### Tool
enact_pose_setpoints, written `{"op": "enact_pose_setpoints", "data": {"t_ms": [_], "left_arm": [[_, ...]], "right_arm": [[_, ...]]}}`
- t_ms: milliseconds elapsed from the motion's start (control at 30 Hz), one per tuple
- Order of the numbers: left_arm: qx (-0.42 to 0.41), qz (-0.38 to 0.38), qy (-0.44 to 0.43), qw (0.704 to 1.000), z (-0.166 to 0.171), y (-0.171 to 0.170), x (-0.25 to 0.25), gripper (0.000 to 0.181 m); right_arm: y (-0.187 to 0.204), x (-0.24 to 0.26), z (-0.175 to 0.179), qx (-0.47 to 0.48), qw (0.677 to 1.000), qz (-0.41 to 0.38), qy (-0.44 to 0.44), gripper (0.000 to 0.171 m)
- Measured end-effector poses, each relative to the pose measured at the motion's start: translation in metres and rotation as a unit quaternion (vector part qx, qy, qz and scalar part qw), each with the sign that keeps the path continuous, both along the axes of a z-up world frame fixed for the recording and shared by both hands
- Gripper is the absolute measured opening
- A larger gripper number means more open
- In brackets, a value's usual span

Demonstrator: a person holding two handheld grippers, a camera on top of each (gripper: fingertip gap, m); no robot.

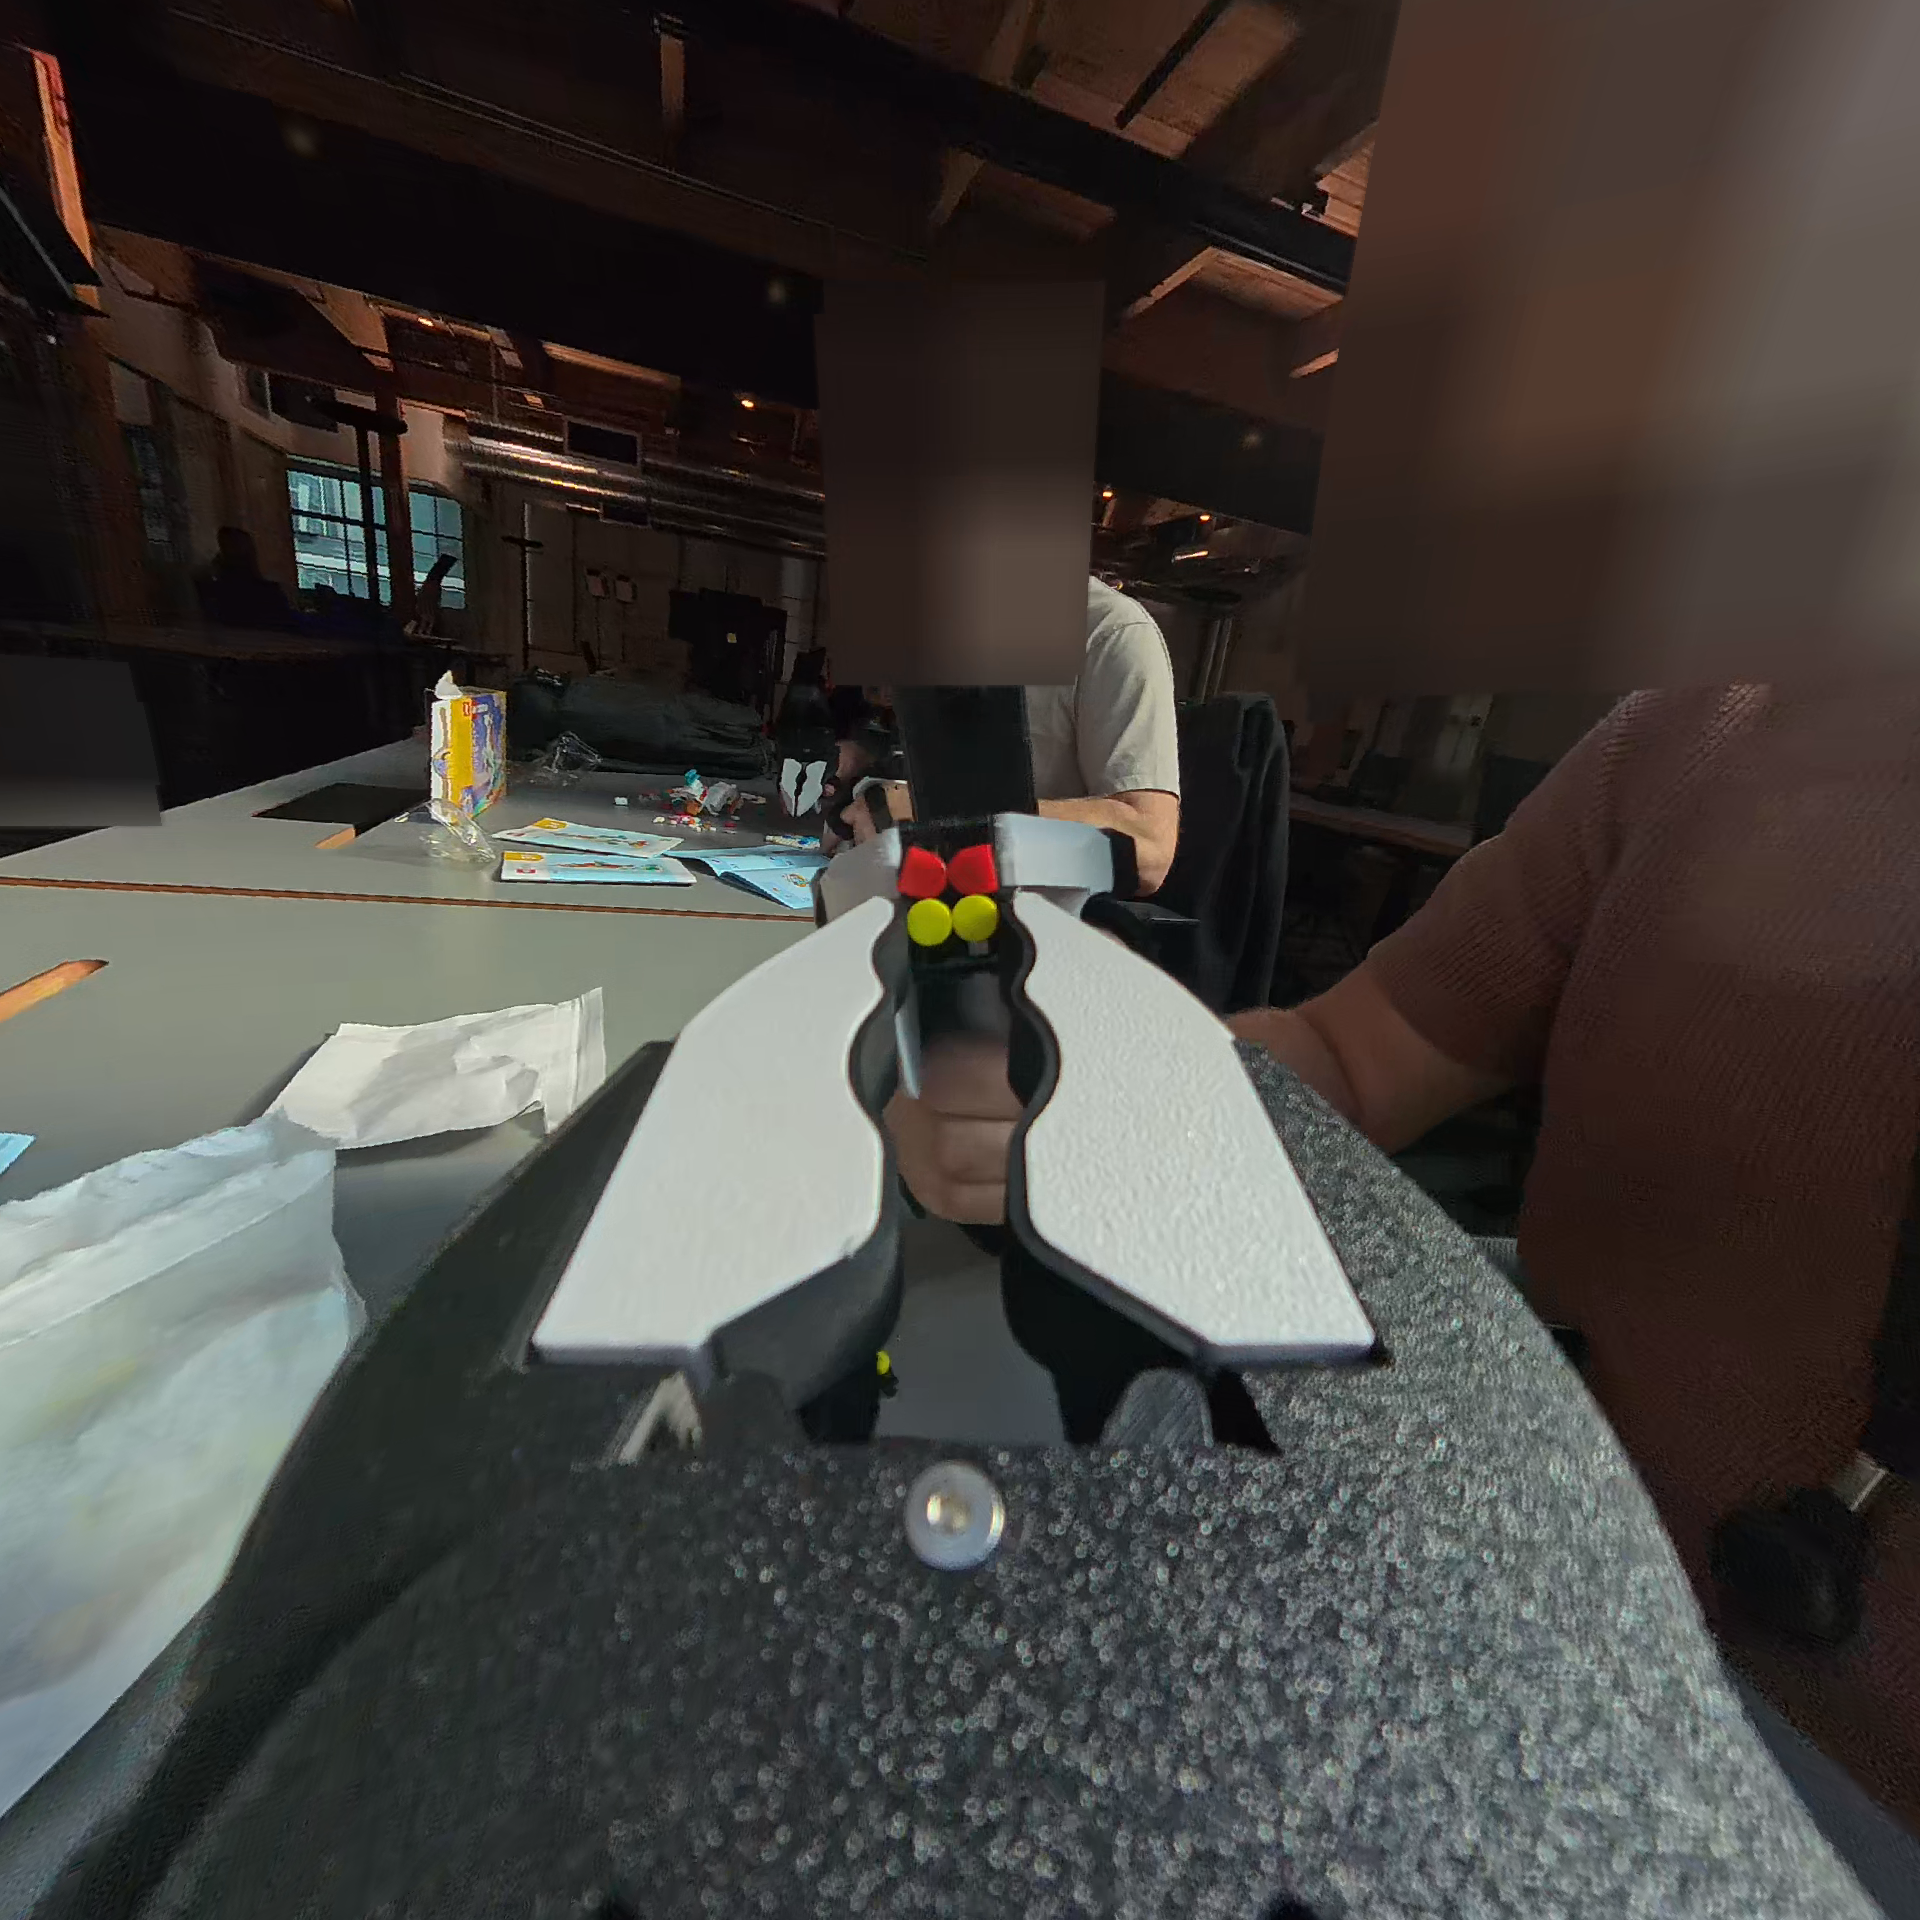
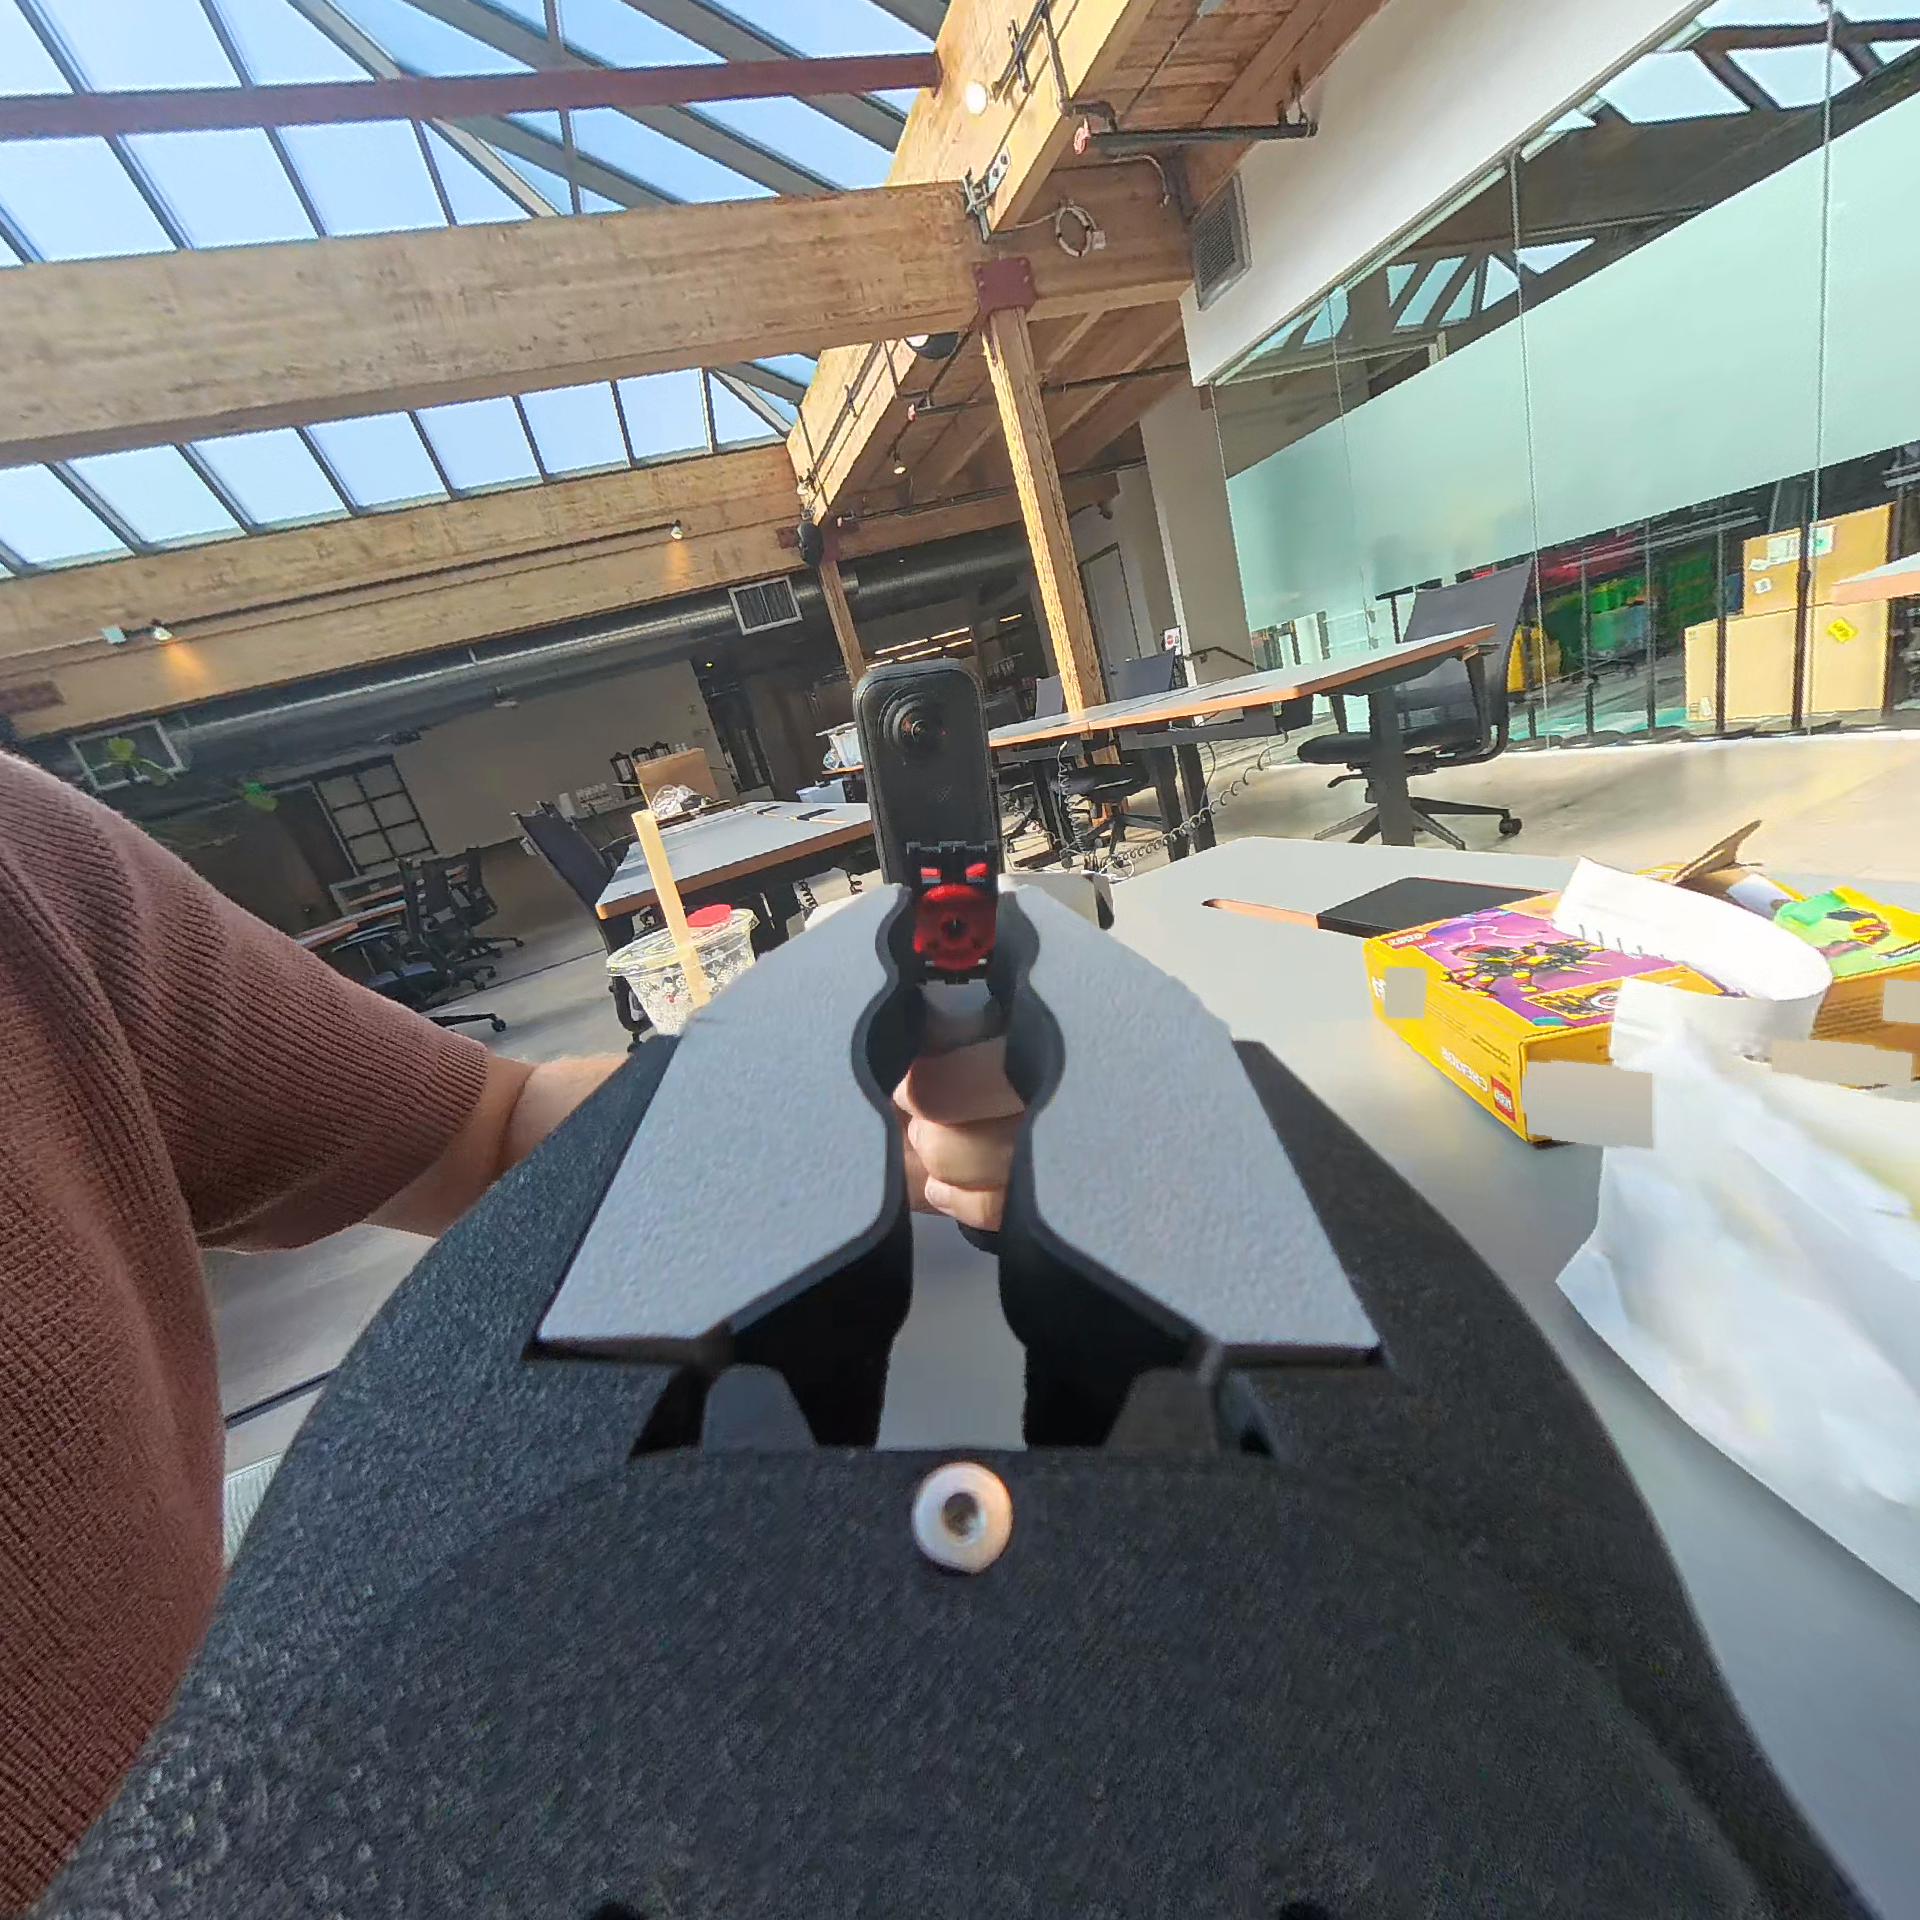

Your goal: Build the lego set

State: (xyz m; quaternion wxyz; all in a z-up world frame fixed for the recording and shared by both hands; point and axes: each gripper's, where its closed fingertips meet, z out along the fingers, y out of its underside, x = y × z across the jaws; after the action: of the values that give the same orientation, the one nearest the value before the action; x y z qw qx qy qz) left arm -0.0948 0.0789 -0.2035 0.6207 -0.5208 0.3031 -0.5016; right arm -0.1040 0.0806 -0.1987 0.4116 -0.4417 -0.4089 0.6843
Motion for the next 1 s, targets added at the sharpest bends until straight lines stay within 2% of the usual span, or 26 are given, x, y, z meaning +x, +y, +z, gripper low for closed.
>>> {"op": "enact_pose_setpoints", "data": {"t_ms": [100, 267, 333, 500, 633, 867, 967, 1000], "left_arm": [[-0.002, -0.003, 0.0, 1.0, -0.002, 0.001, 0.001, 0.016], [0.028, 0.029, 0.076, 0.996, -0.011, 0.004, -0.001, 0.016], [0.032, 0.037, 0.098, 0.994, -0.013, 0.006, -0.002, 0.016], [-0.025, -0.007, 0.047, 0.999, -0.014, 0.004, 0.001, 0.016], [-0.039, -0.024, 0.047, 0.998, -0.015, 0.001, 0.007, 0.016], [-0.022, 0.004, 0.11, 0.994, -0.024, 0.004, 0.006, 0.016], [-0.025, -0.022, 0.073, 0.997, -0.02, -0.001, 0.007, 0.016], [-0.03, -0.036, 0.05, 0.998, -0.016, -0.003, 0.006, 0.016]], "right_arm": [[0.0, 0.001, -0.002, -0.018, 1.0, 0.02, -0.005, 0.013], [0.005, 0.001, -0.008, -0.167, 0.979, 0.119, 0.009, 0.012], [0.007, 0.001, -0.012, -0.188, 0.973, 0.131, 0.01, 0.014], [0.005, 0.002, -0.011, -0.088, 0.994, 0.067, 0.006, 0.015], [0.0, 0.003, -0.01, -0.022, 0.999, 0.035, 0.0, 0.013], [0.003, 0.004, -0.015, 0.088, 0.995, -0.033, -0.036, 0.006], [-0.002, 0.004, -0.012, 0.105, 0.994, -0.034, -0.026, 0.008], [-0.001, 0.005, -0.011, 0.101, 0.994, -0.037, -0.021, 0.015]]}}
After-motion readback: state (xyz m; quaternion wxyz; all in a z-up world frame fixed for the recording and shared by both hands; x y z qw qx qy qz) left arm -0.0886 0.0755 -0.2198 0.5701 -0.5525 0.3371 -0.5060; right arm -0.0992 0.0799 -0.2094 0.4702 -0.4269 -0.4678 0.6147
